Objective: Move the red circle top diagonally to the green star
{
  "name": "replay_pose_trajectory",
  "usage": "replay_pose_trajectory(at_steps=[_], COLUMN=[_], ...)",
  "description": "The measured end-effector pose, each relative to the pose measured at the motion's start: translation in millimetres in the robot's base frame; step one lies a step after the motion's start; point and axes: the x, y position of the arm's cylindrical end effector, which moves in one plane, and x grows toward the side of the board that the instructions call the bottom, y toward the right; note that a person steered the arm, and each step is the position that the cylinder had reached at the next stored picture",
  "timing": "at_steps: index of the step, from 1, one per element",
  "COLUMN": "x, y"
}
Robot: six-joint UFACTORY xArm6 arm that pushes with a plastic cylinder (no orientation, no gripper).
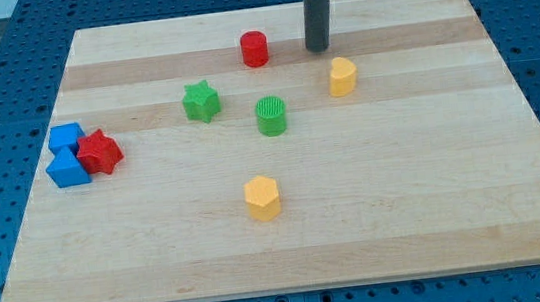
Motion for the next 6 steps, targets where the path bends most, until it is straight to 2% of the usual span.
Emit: replay_pose_trajectory(at_steps=[1, 2, 3, 4, 5, 6], x=[-26, -22, -24, -25, -7, 26], y=[-28, -85, -72, -25, -19, -70])
